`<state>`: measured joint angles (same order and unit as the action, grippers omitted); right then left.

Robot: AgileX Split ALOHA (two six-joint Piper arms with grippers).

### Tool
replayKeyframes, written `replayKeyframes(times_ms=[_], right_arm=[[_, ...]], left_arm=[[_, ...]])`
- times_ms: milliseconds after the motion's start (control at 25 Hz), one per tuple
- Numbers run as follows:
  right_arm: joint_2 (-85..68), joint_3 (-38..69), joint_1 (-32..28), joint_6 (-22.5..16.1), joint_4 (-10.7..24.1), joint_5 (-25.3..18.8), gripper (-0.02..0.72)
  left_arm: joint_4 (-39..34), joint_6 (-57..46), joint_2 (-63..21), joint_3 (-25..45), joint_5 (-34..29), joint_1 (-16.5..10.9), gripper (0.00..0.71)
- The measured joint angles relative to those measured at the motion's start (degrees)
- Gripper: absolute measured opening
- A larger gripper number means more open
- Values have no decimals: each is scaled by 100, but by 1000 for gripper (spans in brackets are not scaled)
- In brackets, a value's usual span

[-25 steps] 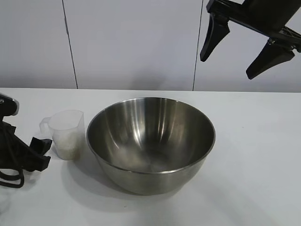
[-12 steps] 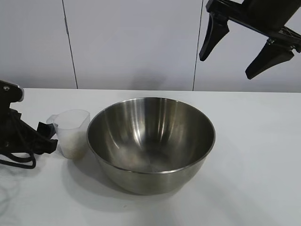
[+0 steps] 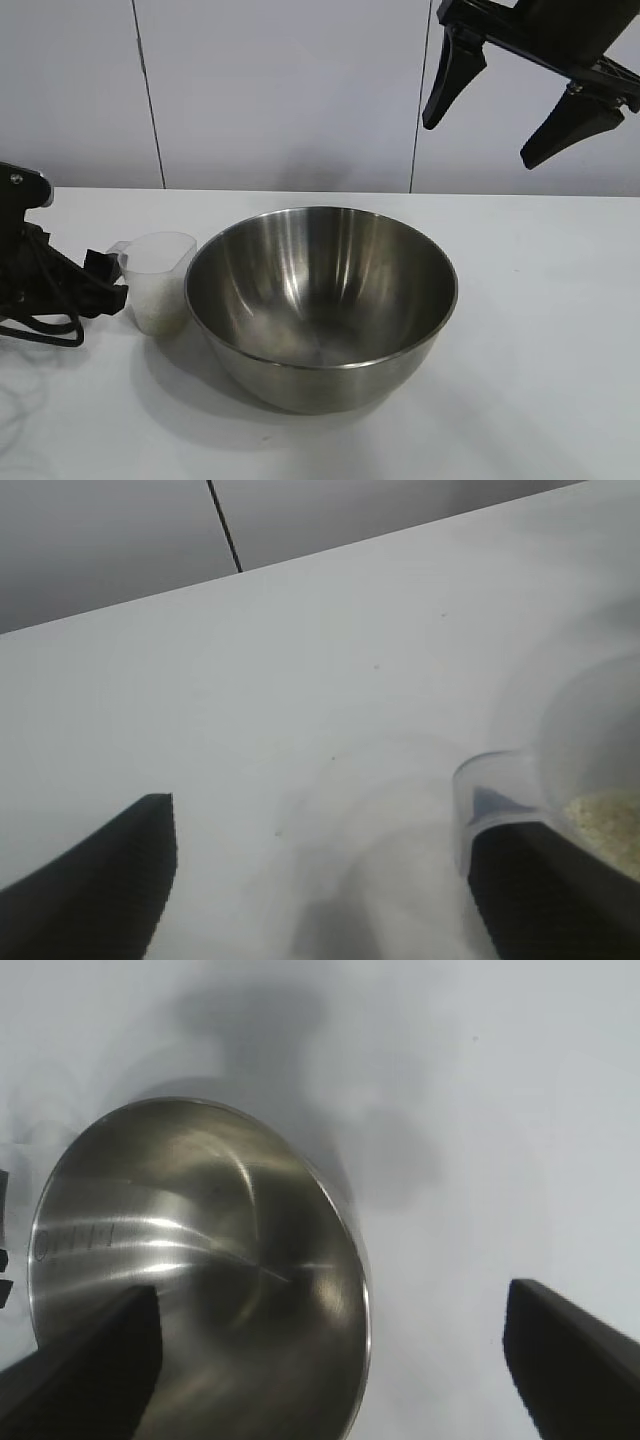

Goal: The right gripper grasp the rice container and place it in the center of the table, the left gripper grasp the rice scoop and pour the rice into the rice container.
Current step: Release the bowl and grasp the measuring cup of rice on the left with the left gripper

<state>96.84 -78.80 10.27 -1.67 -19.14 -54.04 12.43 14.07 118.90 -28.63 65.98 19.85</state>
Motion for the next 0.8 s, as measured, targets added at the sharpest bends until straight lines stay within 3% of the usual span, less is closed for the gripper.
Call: replayKeyframes(times_ms=[680, 800], right_arm=[[0, 0, 0, 0, -42, -26, 643], [0, 0, 0, 0, -42, -26, 643]], left_arm=[[-552, 0, 0, -85, 0, 0, 274], [-558, 0, 0, -85, -5, 0, 203]])
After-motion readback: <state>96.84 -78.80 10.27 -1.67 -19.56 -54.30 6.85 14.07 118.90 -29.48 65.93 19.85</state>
